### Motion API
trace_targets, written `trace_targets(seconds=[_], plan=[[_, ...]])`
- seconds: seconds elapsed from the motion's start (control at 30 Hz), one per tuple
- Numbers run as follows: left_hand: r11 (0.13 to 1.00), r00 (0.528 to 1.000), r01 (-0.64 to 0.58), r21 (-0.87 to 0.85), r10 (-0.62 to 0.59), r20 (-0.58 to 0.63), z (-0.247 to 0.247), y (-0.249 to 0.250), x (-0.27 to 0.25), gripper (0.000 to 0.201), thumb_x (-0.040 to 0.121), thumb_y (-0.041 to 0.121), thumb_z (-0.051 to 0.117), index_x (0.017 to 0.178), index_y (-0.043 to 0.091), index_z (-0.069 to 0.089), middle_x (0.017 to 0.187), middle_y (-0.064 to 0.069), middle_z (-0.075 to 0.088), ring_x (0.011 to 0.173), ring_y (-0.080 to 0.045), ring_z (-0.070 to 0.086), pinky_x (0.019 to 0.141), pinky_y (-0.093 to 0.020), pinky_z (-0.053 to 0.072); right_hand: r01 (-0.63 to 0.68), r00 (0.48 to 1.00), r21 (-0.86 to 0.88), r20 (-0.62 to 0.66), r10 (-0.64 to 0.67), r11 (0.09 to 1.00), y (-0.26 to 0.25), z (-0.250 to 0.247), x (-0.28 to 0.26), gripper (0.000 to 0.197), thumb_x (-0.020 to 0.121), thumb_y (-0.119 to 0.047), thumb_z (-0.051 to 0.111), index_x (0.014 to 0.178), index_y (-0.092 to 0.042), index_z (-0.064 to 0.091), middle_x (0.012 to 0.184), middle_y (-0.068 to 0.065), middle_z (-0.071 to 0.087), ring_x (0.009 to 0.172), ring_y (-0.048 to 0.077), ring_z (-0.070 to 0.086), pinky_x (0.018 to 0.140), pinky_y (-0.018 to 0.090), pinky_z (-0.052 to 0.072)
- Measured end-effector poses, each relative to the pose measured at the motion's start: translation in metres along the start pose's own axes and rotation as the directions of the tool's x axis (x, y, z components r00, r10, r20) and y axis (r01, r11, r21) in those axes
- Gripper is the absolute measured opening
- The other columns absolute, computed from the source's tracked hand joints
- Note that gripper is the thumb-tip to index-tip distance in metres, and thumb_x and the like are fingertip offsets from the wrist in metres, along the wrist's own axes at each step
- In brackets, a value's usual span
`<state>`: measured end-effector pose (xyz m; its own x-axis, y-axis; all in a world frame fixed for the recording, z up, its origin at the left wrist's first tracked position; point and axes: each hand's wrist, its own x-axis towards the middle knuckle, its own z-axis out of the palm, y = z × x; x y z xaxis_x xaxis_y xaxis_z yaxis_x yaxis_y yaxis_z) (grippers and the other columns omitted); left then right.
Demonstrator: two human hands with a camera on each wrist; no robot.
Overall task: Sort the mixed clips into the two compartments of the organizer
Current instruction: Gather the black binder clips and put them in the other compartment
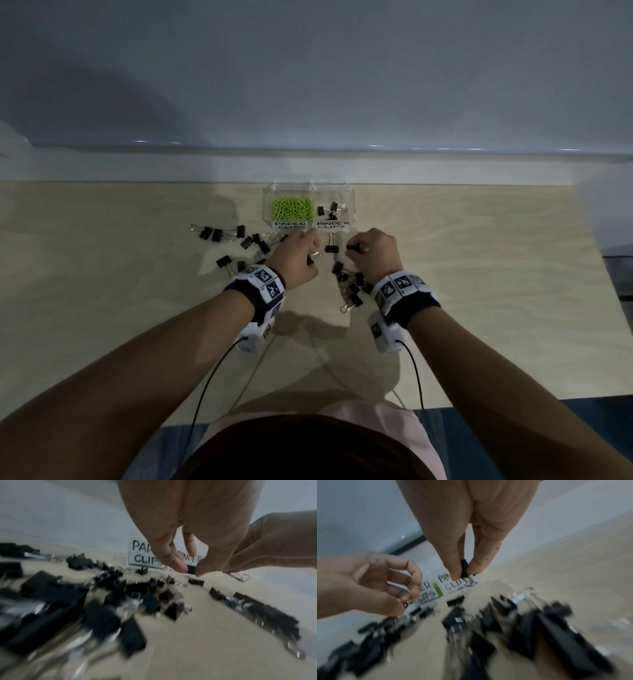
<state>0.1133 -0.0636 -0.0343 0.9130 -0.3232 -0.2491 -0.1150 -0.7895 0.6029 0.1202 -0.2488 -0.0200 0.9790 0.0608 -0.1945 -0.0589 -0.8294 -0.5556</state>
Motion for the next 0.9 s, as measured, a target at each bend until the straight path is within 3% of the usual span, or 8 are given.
trace_targets(seconds=[0.1, 0.2, 0.33, 0.43, 0.53, 0.67, 0.8, 0.9], plan=[[0.999, 0.993, -0.045, -0.025, 0.042, -0.107, -0.021, 0.019, 0.016, 0.032, 0.076, 0.01, 0.067, 0.101, 0.016, 0.047, 0.104, -0.003, 0.054, 0.09, -0.017, 0.055, 0.076, -0.027, 0.051, 0.006, 0.995, 0.121, -0.097, 0.006, 0.993, -0.019, -0.022, 0.014, 0.012, 0.075, -0.011, 0.075, 0.087, -0.008, 0.073, 0.087, 0.01, 0.071, 0.075, 0.019, 0.066, 0.076, 0.031, 0.057], [0.999, 0.976, -0.041, -0.036, 0.032, -0.215, -0.042, 0.034, 0.045, 0.032, 0.078, 0.013, 0.068, 0.103, 0.014, 0.048, 0.101, -0.003, 0.056, 0.087, -0.015, 0.055, 0.068, -0.018, 0.045, 0.048, 0.988, 0.098, -0.152, -0.033, 0.994, -0.039, -0.038, 0.04, 0.013, 0.076, -0.012, 0.074, 0.089, -0.009, 0.073, 0.088, 0.007, 0.072, 0.074, 0.013, 0.063, 0.077, 0.027, 0.056], [0.997, 0.979, -0.022, -0.071, 0.007, -0.205, -0.063, 0.033, 0.058, 0.036, 0.078, 0.012, 0.068, 0.109, 0.011, 0.05, 0.107, -0.008, 0.059, 0.095, -0.02, 0.057, 0.08, -0.033, 0.052, 0.026, 0.996, 0.015, -0.082, -0.024, 1.0, -0.047, -0.039, 0.065, 0.022, 0.077, -0.019, 0.073, 0.099, -0.014, 0.071, 0.104, 0.007, 0.067, 0.089, 0.018, 0.064, 0.078, 0.024, 0.05], [0.999, 0.978, -0.028, -0.04, 0.019, -0.209, -0.072, 0.016, 0.032, 0.027, 0.08, 0.011, 0.067, 0.105, 0.012, 0.055, 0.106, -0.004, 0.061, 0.095, -0.018, 0.057, 0.085, -0.032, 0.051, 0.091, 0.994, -0.061, -0.053, -0.094, 0.994, -0.043, -0.031, 0.052, 0.027, 0.081, -0.018, 0.069, 0.107, -0.014, 0.066, 0.113, 0.007, 0.06, 0.099, 0.02, 0.059, 0.09, 0.029, 0.049], [0.999, 0.995, 0.03, -0.033, -0.033, -0.09, -0.062, -0.015, -0.022, 0.013, 0.082, 0.015, 0.065, 0.094, 0.014, 0.059, 0.097, 0.0, 0.062, 0.087, -0.016, 0.059, 0.08, -0.03, 0.052, 0.167, 0.985, -0.064, -0.026, -0.169, 0.984, -0.031, -0.015, 0.015, 0.017, 0.083, -0.013, 0.065, 0.1, -0.014, 0.067, 0.106, 0.004, 0.062, 0.092, 0.017, 0.059, 0.088, 0.029, 0.051], [0.994, 0.989, 0.041, 0.1, -0.055, 0.136, -0.028, -0.045, -0.095, 0.006, 0.084, 0.021, 0.063, 0.087, 0.018, 0.058, 0.097, 0.004, 0.053, 0.083, -0.011, 0.053, 0.076, -0.025, 0.048, 0.185, 0.98, -0.081, 0.095, -0.178, 0.979, 0.004, 0.017, -0.04, 0.011, 0.08, -0.008, 0.06, 0.085, -0.011, 0.069, 0.089, 0.007, 0.061, 0.077, 0.026, 0.061, 0.068, 0.033, 0.052], [0.985, 0.98, 0.004, 0.173, -0.039, 0.196, 0.007, -0.054, -0.121, 0.023, 0.085, 0.028, 0.063, 0.105, 0.016, 0.061, 0.118, 0.0, 0.05, 0.104, -0.017, 0.054, 0.09, -0.027, 0.045, 0.142, 0.99, -0.16, 0.037, -0.138, 0.977, 0.031, 0.039, -0.086, 0.011, 0.081, -0.02, 0.062, 0.089, -0.016, 0.068, 0.097, 0.004, 0.059, 0.087, 0.025, 0.056, 0.063, 0.035, 0.053], [0.973, 0.981, -0.012, 0.23, -0.033, 0.191, 0.022, -0.055, -0.122, 0.033, 0.087, 0.029, 0.062, 0.116, 0.012, 0.06, 0.126, -0.008, 0.046, 0.12, -0.023, 0.044, 0.1, -0.032, 0.04, 0.163, 0.987, -0.171, 0.014, -0.163, 0.972, 0.04, 0.05, -0.101, 0.015, 0.077, -0.008, 0.068, 0.091, -0.013, 0.07, 0.101, 0.011, 0.058, 0.09, 0.032, 0.057, 0.06, 0.039, 0.056]])
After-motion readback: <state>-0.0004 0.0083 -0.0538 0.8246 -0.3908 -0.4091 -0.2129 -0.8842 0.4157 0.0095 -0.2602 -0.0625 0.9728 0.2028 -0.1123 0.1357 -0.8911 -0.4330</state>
